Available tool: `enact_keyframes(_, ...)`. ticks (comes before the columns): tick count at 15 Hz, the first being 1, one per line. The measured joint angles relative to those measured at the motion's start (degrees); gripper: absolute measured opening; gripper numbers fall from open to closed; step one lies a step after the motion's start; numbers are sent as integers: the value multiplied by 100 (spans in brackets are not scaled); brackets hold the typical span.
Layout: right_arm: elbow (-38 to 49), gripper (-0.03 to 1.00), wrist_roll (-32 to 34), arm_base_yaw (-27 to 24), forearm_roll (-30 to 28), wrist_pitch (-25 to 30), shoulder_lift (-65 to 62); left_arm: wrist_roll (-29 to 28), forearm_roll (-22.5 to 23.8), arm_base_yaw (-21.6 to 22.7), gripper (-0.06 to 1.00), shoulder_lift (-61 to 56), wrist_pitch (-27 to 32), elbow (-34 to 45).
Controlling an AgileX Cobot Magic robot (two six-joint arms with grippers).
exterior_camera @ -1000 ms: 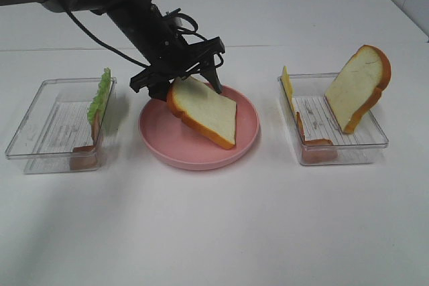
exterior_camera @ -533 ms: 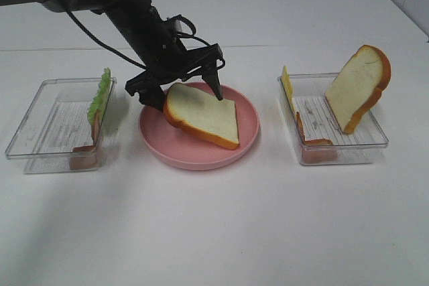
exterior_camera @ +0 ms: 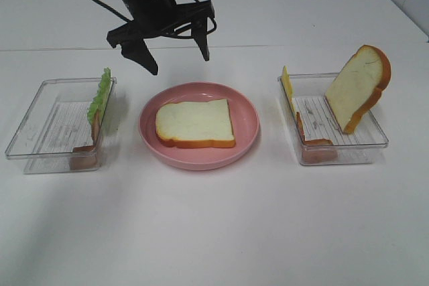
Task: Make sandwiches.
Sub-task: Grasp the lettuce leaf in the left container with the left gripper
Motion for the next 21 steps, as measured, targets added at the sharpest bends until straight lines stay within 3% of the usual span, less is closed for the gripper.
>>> enact_keyframes(3, 0, 98, 0, 0, 0, 0, 0, 17, -23, 0, 84, -143, 17, -120)
enact_keyframes(6, 0, 98, 0, 0, 0, 0, 0, 567, -23, 46, 84, -533, 29, -126)
enact_keyframes(10, 0, 98, 0, 0, 0, 0, 0, 699, 183, 504, 84, -1473, 29, 115)
enact_keyframes(12, 0, 98, 0, 0, 0, 0, 0, 682, 344, 882, 84, -2023, 23, 825)
enact_keyframes(13, 0, 98, 0, 0, 0, 0, 0, 384, 395, 1094, 84, -2441, 40, 1684)
enact_keyframes(15, 0, 98, 0, 0, 0, 0, 0, 309, 447, 1094, 84, -2424, 86, 2143)
enact_keyframes(21, 0, 98, 0, 0, 0, 0, 0, 269, 682, 1094, 81, -1564, 86, 2212)
